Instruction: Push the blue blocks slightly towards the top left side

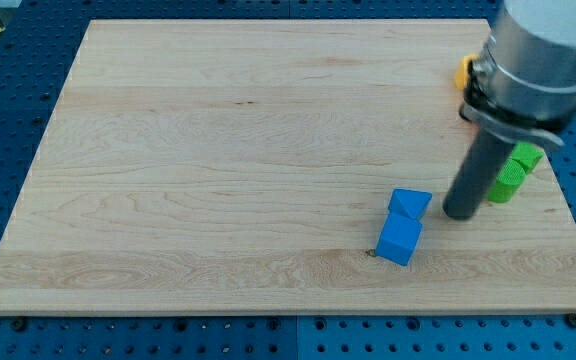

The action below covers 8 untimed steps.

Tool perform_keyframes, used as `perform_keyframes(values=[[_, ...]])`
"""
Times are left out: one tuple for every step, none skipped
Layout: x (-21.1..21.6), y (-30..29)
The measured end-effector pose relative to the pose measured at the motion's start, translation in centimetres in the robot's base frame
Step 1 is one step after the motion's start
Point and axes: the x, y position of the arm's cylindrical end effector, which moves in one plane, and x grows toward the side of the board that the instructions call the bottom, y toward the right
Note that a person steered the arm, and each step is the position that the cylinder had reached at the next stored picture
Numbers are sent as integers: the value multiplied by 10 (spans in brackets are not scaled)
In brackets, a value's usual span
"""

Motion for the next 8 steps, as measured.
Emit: perform_keyframes(values=[[-2, -12], [-10, -35], [-17, -40], [9, -16], [55, -11], [62, -40], [38, -67], [22, -69]])
